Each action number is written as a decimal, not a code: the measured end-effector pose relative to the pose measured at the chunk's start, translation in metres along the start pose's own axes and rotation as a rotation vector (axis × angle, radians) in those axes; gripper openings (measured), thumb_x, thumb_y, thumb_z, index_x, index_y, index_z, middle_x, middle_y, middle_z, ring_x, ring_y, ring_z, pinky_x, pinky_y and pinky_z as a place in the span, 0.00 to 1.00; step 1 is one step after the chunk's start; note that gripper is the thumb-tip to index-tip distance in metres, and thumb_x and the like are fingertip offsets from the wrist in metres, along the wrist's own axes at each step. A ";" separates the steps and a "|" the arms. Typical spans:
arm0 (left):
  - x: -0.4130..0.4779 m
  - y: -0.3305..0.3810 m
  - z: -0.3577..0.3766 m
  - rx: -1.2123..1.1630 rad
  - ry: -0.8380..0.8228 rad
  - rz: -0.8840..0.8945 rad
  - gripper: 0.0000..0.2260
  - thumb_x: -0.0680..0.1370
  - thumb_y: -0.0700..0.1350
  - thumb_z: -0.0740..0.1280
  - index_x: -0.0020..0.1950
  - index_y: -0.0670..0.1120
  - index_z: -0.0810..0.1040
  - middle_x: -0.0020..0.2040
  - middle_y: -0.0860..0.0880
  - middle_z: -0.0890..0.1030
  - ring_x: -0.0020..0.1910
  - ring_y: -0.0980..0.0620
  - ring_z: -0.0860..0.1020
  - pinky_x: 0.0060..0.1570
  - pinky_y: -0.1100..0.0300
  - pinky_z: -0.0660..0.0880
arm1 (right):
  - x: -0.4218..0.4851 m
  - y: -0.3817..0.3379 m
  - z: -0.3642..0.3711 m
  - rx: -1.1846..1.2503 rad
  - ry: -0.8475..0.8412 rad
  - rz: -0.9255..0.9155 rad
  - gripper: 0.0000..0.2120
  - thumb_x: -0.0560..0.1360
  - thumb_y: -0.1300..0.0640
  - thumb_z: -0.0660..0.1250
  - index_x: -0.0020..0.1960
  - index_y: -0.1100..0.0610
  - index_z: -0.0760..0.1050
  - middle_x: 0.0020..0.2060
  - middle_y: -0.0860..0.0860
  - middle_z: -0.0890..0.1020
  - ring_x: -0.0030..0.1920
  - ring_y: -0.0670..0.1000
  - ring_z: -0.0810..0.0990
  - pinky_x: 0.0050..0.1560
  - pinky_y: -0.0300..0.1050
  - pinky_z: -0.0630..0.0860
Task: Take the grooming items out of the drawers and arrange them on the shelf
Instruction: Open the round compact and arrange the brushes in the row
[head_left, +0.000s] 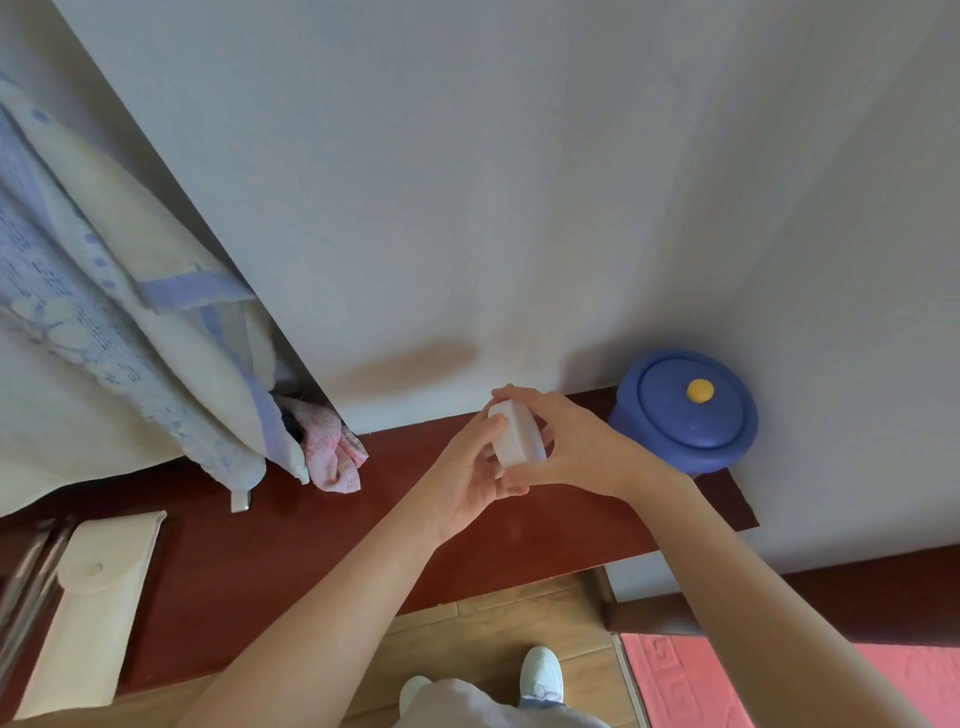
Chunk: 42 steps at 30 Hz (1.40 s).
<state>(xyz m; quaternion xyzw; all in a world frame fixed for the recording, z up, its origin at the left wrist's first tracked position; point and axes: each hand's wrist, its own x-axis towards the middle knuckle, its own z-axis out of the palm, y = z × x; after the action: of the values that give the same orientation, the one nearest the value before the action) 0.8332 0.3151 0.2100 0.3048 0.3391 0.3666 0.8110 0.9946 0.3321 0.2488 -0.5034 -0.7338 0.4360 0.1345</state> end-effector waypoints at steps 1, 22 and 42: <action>0.000 -0.001 -0.001 0.011 -0.010 -0.012 0.34 0.68 0.57 0.73 0.70 0.46 0.68 0.54 0.44 0.78 0.44 0.51 0.80 0.36 0.59 0.76 | 0.000 0.001 0.000 -0.004 -0.005 -0.002 0.39 0.60 0.37 0.70 0.67 0.31 0.58 0.62 0.45 0.72 0.55 0.46 0.74 0.57 0.48 0.77; -0.003 -0.009 -0.006 -0.025 -0.003 -0.085 0.32 0.65 0.57 0.75 0.65 0.49 0.71 0.56 0.41 0.74 0.44 0.48 0.78 0.37 0.56 0.76 | -0.003 0.015 0.016 0.018 0.038 0.023 0.30 0.64 0.41 0.72 0.63 0.34 0.64 0.53 0.47 0.76 0.49 0.47 0.76 0.50 0.45 0.78; -0.005 -0.003 -0.003 -0.120 0.068 -0.077 0.29 0.76 0.60 0.60 0.71 0.44 0.65 0.48 0.43 0.78 0.40 0.49 0.81 0.35 0.59 0.80 | -0.009 0.007 0.014 -0.112 0.129 -0.049 0.28 0.73 0.51 0.62 0.71 0.38 0.61 0.61 0.39 0.74 0.49 0.40 0.77 0.51 0.38 0.74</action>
<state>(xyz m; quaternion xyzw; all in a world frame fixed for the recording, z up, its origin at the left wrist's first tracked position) 0.8290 0.3100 0.2077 0.2295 0.3551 0.3647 0.8296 0.9945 0.3184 0.2374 -0.5192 -0.7588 0.3575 0.1638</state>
